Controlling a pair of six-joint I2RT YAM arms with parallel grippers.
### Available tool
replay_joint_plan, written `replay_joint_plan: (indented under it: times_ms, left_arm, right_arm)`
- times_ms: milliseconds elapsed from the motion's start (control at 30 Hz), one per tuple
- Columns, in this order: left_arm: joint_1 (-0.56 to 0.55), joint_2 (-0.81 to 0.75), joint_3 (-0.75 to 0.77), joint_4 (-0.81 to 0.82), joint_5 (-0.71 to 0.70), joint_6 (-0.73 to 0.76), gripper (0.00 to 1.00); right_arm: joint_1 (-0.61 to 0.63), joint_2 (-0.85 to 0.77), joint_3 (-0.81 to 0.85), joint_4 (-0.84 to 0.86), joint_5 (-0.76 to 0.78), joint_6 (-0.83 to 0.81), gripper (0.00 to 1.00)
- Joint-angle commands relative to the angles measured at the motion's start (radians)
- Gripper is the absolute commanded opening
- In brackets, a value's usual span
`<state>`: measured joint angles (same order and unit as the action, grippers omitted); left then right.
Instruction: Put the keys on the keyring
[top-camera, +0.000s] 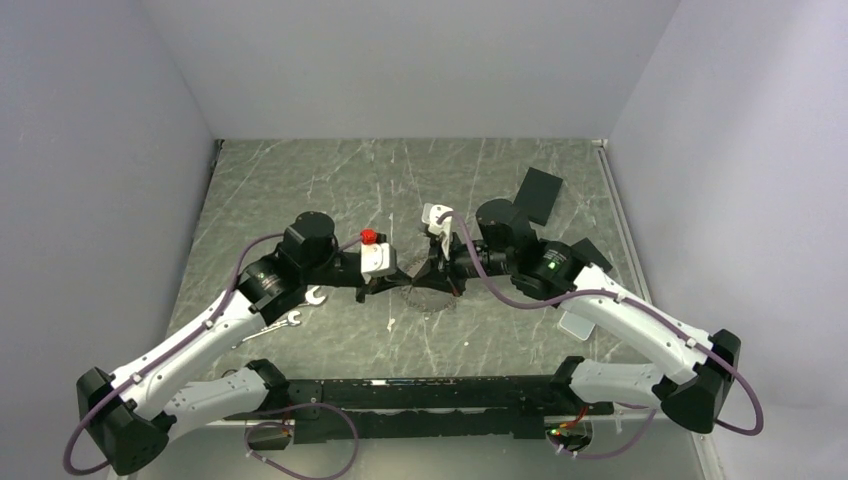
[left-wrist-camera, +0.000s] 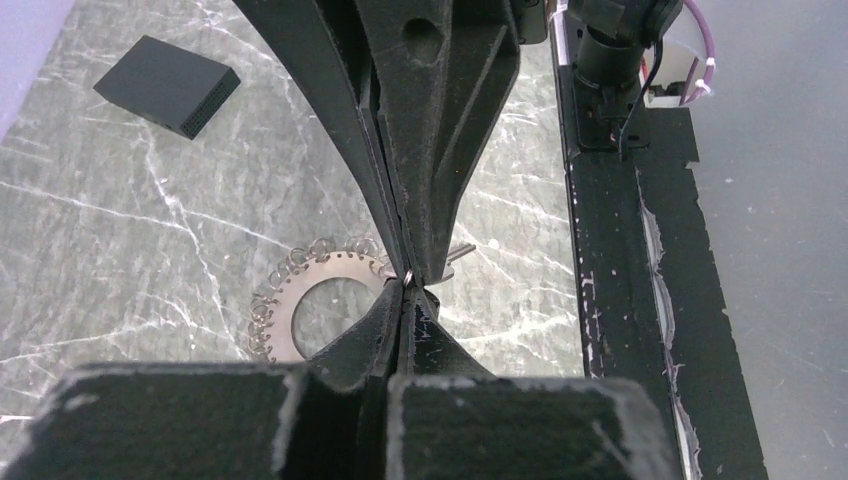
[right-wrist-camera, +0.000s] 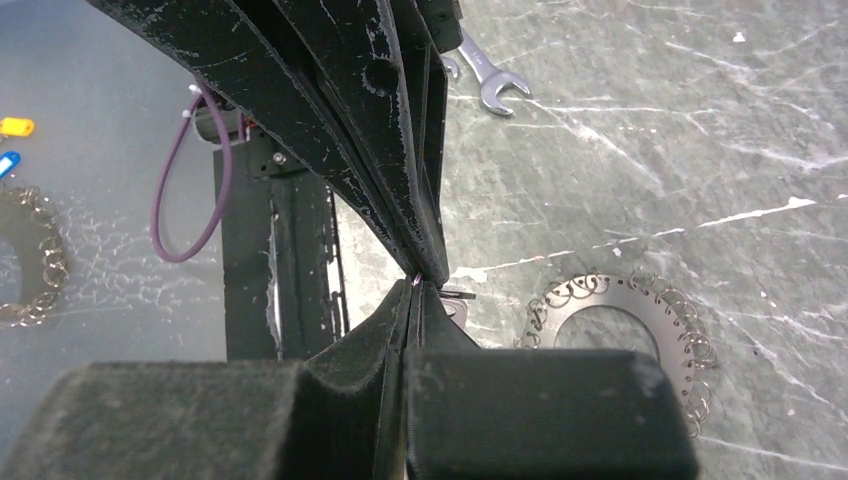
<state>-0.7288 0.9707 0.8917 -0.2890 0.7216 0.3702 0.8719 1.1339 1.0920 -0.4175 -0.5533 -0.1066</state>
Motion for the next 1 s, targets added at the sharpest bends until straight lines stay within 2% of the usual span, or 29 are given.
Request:
replay_joint_plan:
  times_ms: [0, 67, 200, 300, 400, 567, 967]
  left_arm:
    - [0.000, -0.022, -0.019, 0.152, -0.018, -0.070, 0.00]
    - [0.000, -0.039, -0.034, 0.185, -0.022, -0.096, 0.00]
    - [0.000, -0.051, -0.034, 0.183, -0.015, -0.099, 0.00]
    - [0.001, -0.066, -0.039, 0.188, -0.012, -0.106, 0.00]
    - [0.000, -0.078, -0.033, 0.178, -0.014, -0.105, 0.00]
    - [0.001, -0.078, -0.023, 0.169, -0.011, -0.110, 0.00]
    - [0.000, -0.049, -0.016, 0.195, 0.003, -0.143, 0.00]
  right_arm:
    - [0.012, -0.045, -0.014, 0.093, -0.015, 0.031, 0.08]
    - [0.012, -0.068, -0.038, 0.124, 0.018, 0.048, 0.19]
    - [0.007, -0.108, -0.068, 0.155, 0.066, 0.059, 0.34]
    - [-0.005, -0.130, -0.073, 0.150, 0.074, 0.054, 0.40]
    - [-0.022, -0.151, -0.085, 0.145, 0.077, 0.047, 0.39]
    - [-0.027, -0.160, -0.088, 0.158, 0.048, 0.041, 0.29]
    - [-0.025, -0.113, -0.050, 0.156, 0.009, 0.004, 0.29]
